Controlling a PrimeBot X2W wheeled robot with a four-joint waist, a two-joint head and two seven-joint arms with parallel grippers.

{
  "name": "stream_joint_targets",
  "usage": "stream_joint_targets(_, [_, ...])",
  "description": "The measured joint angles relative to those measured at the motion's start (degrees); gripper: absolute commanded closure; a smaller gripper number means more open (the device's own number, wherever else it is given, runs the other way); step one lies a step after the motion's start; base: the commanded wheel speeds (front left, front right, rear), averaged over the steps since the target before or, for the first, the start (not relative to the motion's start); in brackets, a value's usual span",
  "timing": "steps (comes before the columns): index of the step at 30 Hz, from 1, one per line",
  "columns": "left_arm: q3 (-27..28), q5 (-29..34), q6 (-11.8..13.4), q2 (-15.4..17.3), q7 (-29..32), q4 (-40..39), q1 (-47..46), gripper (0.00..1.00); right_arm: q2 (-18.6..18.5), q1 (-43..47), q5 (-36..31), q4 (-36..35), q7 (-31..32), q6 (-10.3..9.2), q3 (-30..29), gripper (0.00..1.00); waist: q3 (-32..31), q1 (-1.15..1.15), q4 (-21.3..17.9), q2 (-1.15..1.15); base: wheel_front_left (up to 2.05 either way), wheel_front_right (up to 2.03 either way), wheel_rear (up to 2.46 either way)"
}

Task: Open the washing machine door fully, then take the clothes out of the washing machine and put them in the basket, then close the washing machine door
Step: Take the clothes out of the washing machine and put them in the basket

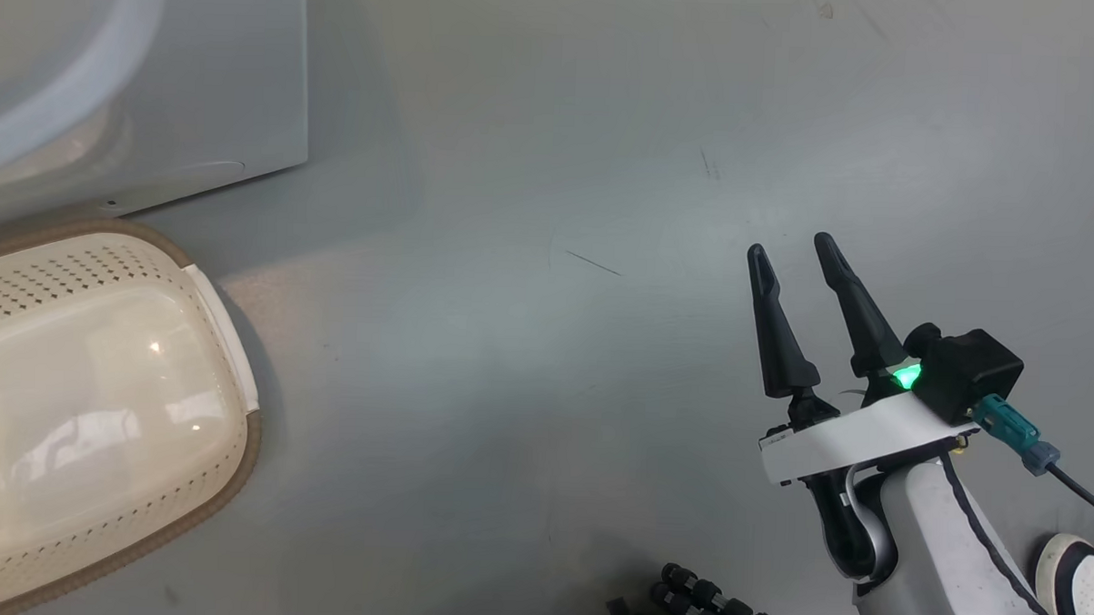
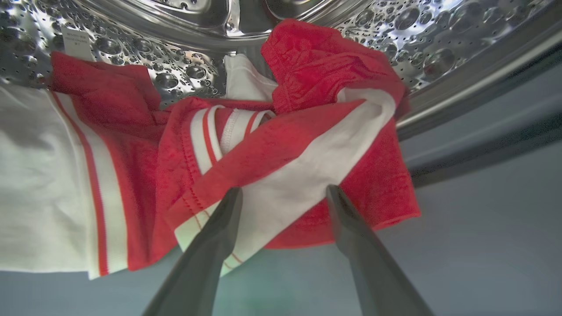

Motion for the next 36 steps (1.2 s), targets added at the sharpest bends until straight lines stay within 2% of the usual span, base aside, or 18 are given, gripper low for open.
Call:
stream_joint_targets(6, [1.3, 0.1, 1.2, 1.8, 2.3, 3.9, -2.8, 0.00, 0.2, 0.0, 0.0, 0.0, 0.0, 0.25, 0.9, 0.00, 0.9, 0.00, -1.1, 0.00, 0.00, 0.00, 0.00])
stream_joint_targets(13, [1.5, 0.0, 2.5, 1.9, 3.4, 6.7, -5.5, 0.00, 0.3, 0.0, 0.0, 0.0, 0.0, 0.25, 0.6, 0.00, 1.3, 0.00, -1.6, 0.00, 0.00, 0.00, 0.00])
stream_joint_targets(24, [-1.4, 2.2, 2.9, 2.4, 5.4, 9.6, -8.7, 0.00, 0.3, -0.1, 0.0, -0.2, 0.0, 0.67, 0.6, 0.00, 1.4, 0.00, -1.7, 0.00, 0.00, 0.00, 0.00])
stream_joint_targets(25, [-1.7, 2.6, 2.9, 2.4, 5.4, 9.7, -8.8, 0.26, 0.3, -0.1, 0.0, -0.2, 0.0, 0.67, 0.6, 0.00, 1.4, 0.00, -1.7, 0.00, 0.00, 0.00, 0.00])
stream_joint_targets(26, [-1.7, 2.6, 2.9, 2.4, 5.4, 9.9, -8.9, 0.91, 0.3, -0.1, 0.0, -0.2, 0.0, 0.67, 0.6, 0.00, 1.4, 0.00, -1.7, 0.00, 0.00, 0.00, 0.00])
stream_joint_targets(27, [-1.8, 2.6, 2.9, 2.4, 5.4, 10.0, -9.1, 1.00, 0.3, -0.2, 0.0, -0.3, 0.0, 0.68, 0.5, 0.00, 1.5, 0.00, -1.7, 0.00, 0.00, 0.00, 0.00])
stream_joint_targets(36, [-2.5, 2.6, 1.7, 1.7, 3.0, 12.3, -10.0, 1.00, 0.3, -0.7, 0.0, -0.4, 0.0, 0.67, 0.3, 0.00, 1.2, 0.00, -1.5, 0.00, 0.00, 0.00, 0.00])
